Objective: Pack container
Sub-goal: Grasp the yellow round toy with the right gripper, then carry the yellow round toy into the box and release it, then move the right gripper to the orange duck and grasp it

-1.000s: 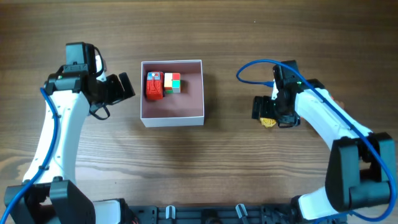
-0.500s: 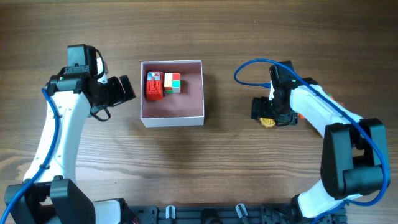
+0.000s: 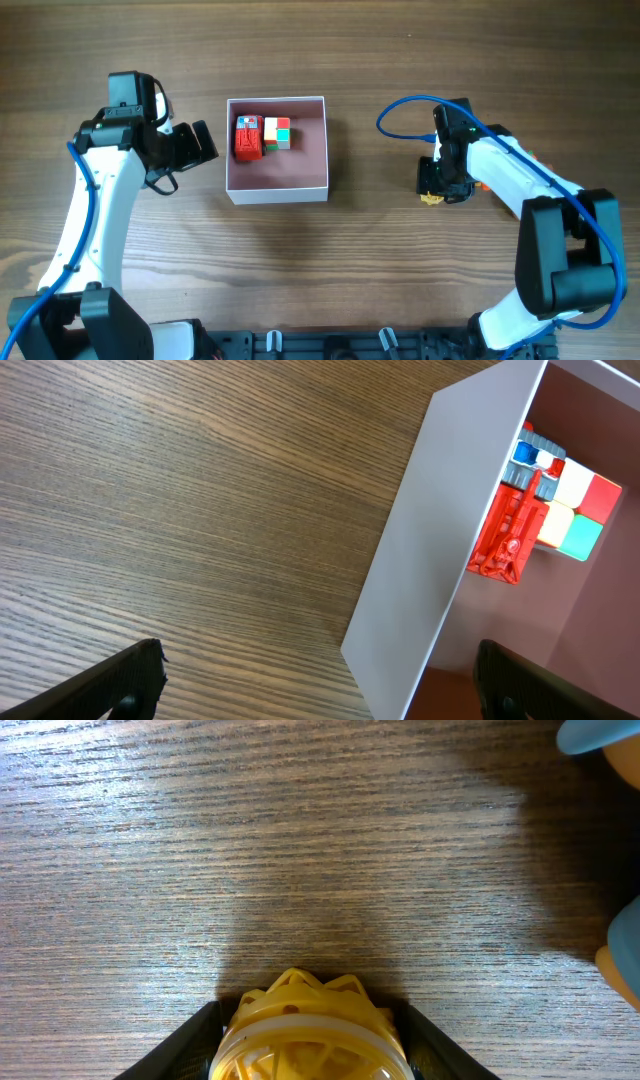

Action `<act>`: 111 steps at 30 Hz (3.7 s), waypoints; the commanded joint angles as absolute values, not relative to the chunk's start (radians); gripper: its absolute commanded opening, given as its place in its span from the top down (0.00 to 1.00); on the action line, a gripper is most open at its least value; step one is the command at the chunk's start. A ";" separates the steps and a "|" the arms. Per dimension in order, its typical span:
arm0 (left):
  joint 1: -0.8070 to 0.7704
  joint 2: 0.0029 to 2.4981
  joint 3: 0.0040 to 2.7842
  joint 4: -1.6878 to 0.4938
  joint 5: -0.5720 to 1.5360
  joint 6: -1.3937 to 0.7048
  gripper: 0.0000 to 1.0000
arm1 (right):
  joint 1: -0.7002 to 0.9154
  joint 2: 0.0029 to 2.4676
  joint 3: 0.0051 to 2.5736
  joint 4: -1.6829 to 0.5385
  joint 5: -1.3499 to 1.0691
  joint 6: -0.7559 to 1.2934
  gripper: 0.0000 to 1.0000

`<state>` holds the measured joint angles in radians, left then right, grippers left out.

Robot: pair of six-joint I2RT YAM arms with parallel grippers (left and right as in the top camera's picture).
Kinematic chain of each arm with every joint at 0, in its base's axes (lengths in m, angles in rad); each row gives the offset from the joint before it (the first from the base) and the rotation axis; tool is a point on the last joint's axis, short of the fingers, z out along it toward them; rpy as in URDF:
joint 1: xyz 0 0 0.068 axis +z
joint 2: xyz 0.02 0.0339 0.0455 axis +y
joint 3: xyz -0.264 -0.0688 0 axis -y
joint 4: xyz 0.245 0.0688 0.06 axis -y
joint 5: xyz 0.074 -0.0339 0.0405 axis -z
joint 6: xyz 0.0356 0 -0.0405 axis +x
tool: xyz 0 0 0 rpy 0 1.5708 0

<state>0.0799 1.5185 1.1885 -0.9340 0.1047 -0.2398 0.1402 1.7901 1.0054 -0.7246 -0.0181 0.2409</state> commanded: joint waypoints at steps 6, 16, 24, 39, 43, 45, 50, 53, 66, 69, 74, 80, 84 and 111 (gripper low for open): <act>0.083 1.523 1.182 -0.931 0.126 -0.216 0.00 | 0.237 1.683 1.150 -0.853 -0.041 0.214 0.78; 0.083 1.523 1.182 -0.931 0.127 -0.216 0.00 | 0.593 1.631 1.576 -0.887 0.109 0.022 0.96; 0.083 1.523 1.182 -0.931 0.127 -0.216 0.00 | 0.642 1.759 1.576 -0.665 0.064 -0.220 0.96; 0.083 1.523 1.182 -0.935 0.127 -0.216 0.00 | 0.642 1.960 1.576 -0.511 0.089 -0.236 0.96; 0.083 1.523 1.182 -0.934 0.127 -0.216 0.00 | 0.642 1.964 1.576 -0.510 0.089 -0.236 0.69; 0.083 1.523 1.182 -0.934 0.127 -0.216 0.00 | 0.642 1.964 1.576 -0.510 0.089 -0.236 0.43; 0.083 1.523 1.182 -0.934 0.127 -0.216 0.00 | 0.642 1.964 1.576 -0.514 0.089 -0.233 0.29; 0.083 1.523 1.182 -0.934 0.127 -0.216 0.00 | 0.642 1.964 1.576 -0.518 0.089 -0.233 0.30; 0.083 1.523 1.182 -0.935 0.127 -0.216 0.00 | 0.596 1.725 1.576 -0.660 0.191 -0.019 0.01; 0.083 1.523 1.182 -0.935 0.127 -0.216 0.00 | 0.490 1.616 1.576 -0.768 0.217 0.097 0.00; 0.083 1.523 1.182 -0.937 0.127 -0.216 0.00 | 0.188 1.575 1.571 -0.952 0.111 0.183 0.00; 0.083 1.523 1.182 -0.947 0.127 -0.216 0.00 | -0.056 1.684 1.491 -1.014 -0.028 0.130 0.00; 0.083 1.523 1.182 -0.947 0.127 -0.216 0.00 | -0.091 1.848 1.462 -1.010 -0.048 0.202 0.00; 0.083 1.523 1.182 -0.946 0.127 -0.216 0.00 | -0.092 2.027 1.382 -1.045 -0.061 0.108 0.96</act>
